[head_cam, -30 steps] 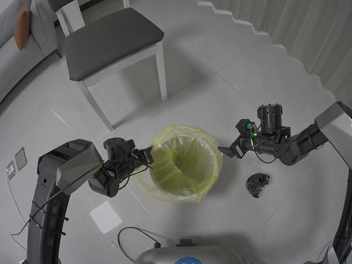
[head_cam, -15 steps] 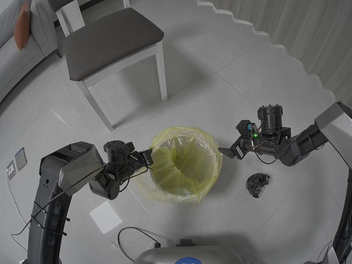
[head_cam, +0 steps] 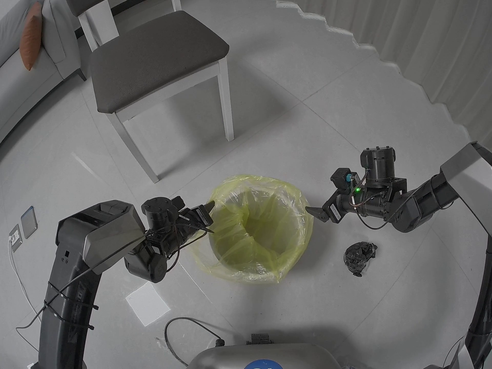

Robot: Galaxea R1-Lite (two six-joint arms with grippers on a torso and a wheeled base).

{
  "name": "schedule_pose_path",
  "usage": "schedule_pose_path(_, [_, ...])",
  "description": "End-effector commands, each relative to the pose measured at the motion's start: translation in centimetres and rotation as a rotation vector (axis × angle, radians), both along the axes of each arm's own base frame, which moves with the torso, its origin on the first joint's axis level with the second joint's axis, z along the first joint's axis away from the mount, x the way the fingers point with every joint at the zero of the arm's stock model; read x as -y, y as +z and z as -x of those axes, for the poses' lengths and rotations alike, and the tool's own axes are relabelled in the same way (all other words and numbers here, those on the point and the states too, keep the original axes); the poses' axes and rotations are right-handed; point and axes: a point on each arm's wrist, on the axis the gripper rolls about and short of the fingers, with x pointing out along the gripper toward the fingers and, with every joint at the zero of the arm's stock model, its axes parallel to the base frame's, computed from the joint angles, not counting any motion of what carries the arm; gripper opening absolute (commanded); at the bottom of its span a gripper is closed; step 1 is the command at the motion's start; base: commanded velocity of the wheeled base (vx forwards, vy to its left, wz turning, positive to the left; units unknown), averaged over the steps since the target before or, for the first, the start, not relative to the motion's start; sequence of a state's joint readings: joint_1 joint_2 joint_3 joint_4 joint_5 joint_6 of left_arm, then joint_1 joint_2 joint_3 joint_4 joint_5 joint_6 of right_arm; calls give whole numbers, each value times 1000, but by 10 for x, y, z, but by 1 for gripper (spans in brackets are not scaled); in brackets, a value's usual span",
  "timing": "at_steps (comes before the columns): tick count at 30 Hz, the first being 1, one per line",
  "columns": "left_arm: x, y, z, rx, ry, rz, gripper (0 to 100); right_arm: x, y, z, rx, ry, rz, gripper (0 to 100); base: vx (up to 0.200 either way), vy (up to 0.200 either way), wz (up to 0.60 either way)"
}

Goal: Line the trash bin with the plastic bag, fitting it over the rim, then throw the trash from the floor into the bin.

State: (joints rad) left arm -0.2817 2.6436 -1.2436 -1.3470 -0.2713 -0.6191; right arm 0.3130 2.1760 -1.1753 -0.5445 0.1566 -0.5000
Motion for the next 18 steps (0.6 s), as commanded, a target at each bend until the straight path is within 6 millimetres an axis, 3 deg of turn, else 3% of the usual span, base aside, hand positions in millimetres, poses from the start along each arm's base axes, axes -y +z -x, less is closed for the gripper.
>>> schedule_pose_path(1, [-9, -24, 1, -46, 23, 3, 0, 2, -1, 1, -4, -5, 0, 100, 0, 0, 0])
schedule_pose_path(7, [-12, -38, -2, -70, 37, 33, 0, 2, -1, 0, -4, -5, 0, 100, 0, 0, 0])
schedule_pose_path(18, [-6, -38, -6, -50, 26, 41, 0, 4, 0, 0, -2, -9, 1, 100, 0, 0, 0])
